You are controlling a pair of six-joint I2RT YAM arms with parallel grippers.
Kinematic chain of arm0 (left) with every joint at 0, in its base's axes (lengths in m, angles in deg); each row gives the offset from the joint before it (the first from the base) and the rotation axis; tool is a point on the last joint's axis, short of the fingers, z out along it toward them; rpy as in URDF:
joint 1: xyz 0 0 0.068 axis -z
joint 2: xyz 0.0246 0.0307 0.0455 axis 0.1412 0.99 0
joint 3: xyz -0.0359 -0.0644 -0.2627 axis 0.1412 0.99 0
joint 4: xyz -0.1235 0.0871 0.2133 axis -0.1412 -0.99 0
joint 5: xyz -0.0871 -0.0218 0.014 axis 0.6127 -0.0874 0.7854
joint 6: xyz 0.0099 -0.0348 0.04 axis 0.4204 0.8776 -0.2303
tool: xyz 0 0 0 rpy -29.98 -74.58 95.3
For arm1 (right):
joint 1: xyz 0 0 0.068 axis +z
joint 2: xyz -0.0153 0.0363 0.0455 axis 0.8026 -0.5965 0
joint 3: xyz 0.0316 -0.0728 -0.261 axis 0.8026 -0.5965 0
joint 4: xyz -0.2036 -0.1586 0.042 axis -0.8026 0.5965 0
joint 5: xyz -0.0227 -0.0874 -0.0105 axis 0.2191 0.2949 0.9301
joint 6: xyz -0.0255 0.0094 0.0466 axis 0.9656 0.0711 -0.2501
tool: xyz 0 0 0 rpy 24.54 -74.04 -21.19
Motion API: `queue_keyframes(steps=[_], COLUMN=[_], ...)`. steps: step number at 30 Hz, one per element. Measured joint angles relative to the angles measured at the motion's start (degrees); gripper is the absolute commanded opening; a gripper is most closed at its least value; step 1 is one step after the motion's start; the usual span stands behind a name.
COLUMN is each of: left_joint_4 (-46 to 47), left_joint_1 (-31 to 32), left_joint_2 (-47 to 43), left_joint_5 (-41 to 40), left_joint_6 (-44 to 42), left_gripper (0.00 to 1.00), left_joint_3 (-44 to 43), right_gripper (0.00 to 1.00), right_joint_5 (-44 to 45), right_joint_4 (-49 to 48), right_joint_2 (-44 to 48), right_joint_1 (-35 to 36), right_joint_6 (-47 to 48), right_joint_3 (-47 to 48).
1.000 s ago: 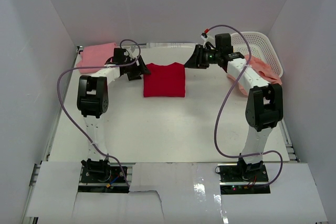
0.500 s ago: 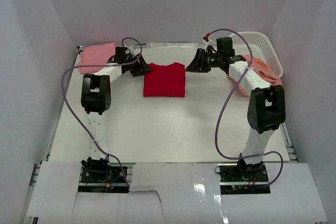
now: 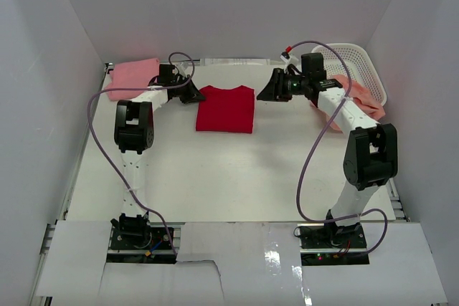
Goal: Fold and stack the t-shirts
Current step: Put the neatly folded tshirt into the corner of the board with the left arm
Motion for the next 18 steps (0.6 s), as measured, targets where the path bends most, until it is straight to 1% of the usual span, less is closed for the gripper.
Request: queue_keyframes(steps=[6, 12, 14, 18], left_joint_4=[-2.56, -6.64, -8.09, -12.66], left_joint_1=[0.20, 0.63, 0.76, 0.79], left_joint_2=[0.00, -1.46, -1.79, -1.84], left_joint_5=[-0.90, -4.42, -5.29, -7.61], left_joint_6=[-1.57, -4.15, -4.85, -6.54], left_gripper=[0.00, 0.00, 0.00, 0.00], left_joint_3=[-1.27, -1.64, -1.88, -5.05], right_gripper=[0.43, 0.43, 0.43, 0.43], right_joint_5=[1.14, 4.26, 4.44, 4.44], right_joint_4=[0.46, 1.44, 1.33, 1.14], right_joint_2=[4.94, 12.33, 13.75, 14.21], right_joint_1=[-0.13, -0.55, -0.79, -1.03], right_joint_6=[0.46, 2.03, 2.27, 2.64], right_joint_3=[-5.53, -9.99, -10.54, -11.28])
